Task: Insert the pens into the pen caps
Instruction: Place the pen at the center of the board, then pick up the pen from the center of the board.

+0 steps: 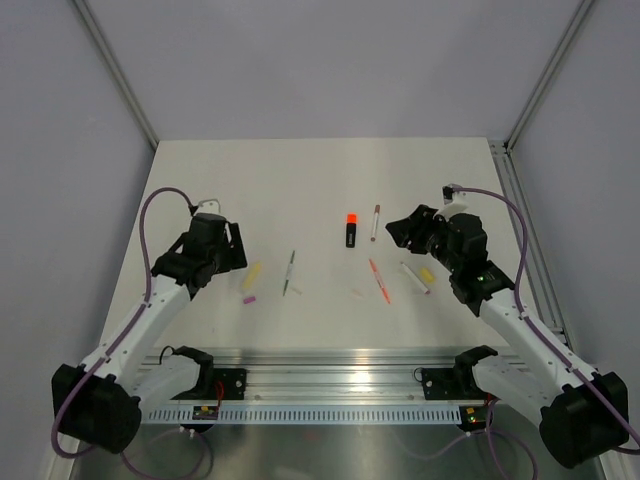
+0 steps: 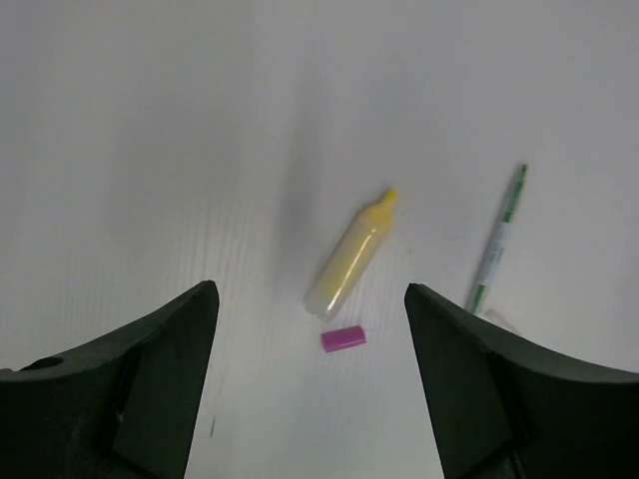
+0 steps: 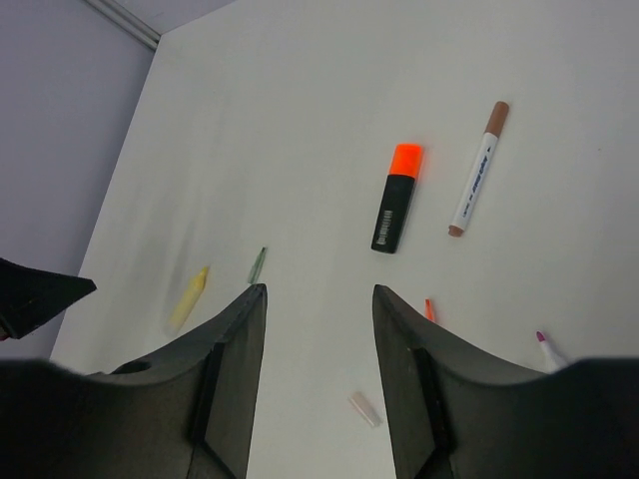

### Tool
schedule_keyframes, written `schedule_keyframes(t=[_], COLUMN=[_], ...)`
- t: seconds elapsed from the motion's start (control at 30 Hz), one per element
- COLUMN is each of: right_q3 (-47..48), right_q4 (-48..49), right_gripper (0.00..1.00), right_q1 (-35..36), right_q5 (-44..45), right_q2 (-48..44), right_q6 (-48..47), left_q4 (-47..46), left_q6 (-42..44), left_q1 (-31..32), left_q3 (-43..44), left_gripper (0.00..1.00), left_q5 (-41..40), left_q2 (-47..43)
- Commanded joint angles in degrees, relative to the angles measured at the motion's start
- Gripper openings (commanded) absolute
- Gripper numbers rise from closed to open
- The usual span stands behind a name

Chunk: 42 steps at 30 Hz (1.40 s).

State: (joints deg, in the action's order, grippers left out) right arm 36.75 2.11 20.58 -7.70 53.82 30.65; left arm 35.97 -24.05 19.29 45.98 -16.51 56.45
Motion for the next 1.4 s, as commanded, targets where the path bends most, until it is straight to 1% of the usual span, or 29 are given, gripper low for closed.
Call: schedule_keyframes(t=[0.0,0.03,0.07,0.13,0.23,0.27,0.3,0.37,0.43,0.53,0.63,0.73,1.2,1.33,1.37], right_q3=[0.87,0.69,0.6,0.69,0.86,0.95,0.95,1.04,1.13,0.95,0.86,1.04,0.95,1.04,1.13], right_q4=[0.96,1.23,1.4,1.49,1.32,1.32,1.41,1.49,1.67,1.58,1.58,1.58,1.32,0.97,0.79], right_gripper=[0.54,0.54,0.54,0.53,0.54,0.54,0.53,0.54,0.53,0.53,0.53,0.53,0.53,0.53,0.53], right_q1=[0.16,0.16,0.08,0.08,0.08,0.08,0.08,0.08,0.16,0.08,0.16,0.08,0.08,0.08,0.08], right_q5=[3.13,3.13,3.05,2.79,2.61,2.35,2.26,1.99,1.47,1.38,1.55,1.2,1.2,0.85,0.94], right_q2=[-0.12,-0.12,-0.21,0.05,0.67,0.93,1.11,1.63,1.81,1.55,0.93,1.2,0.23,-0.12,-0.56], right_q6=[-1.91,-1.83,-1.91,-1.83,-1.83,-1.91,-1.83,-1.74,-1.74,-1.74,-1.65,-1.74,-1.83,-1.83,-1.83], left_q4=[-0.63,-1.07,-2.99,-3.18,-2.66,-2.48,-2.74,-3.36,-2.92,0.24,1.3,2.61,5.87,6.4,6.57], left_q6=[3.84,4.1,4.8,5.94,9.45,9.99,10.43,11.48,12.71,15.08,17.89,19.39,19.48,19.31,19.31], left_q1=[-2.67,-2.76,-2.77,-2.77,-2.77,-2.77,-2.77,-2.77,-2.94,-2.94,-2.94,-3.03,-3.2,-3.47,-3.47], left_q3=[-1.5,-1.07,-0.72,0.16,0.96,1.04,1.05,0.87,2.18,5.42,6.84,7.9,11.86,12.64,12.82], left_gripper=[0.76,0.76,0.74,0.74,0.73,0.72,0.69,0.68,0.68,0.69,0.69,0.69,0.68,0.62,0.59], left_q5=[5.69,6.92,10.76,13.86,15.54,17.63,18.53,20.46,20.99,19.5,21.43,21.52,19.94,19.85,19.77], left_q2=[4.26,5.33,6.21,9.9,14.64,15.27,15.53,15.27,15.62,19.3,21.95,23.71,34.69,36.54,37.06])
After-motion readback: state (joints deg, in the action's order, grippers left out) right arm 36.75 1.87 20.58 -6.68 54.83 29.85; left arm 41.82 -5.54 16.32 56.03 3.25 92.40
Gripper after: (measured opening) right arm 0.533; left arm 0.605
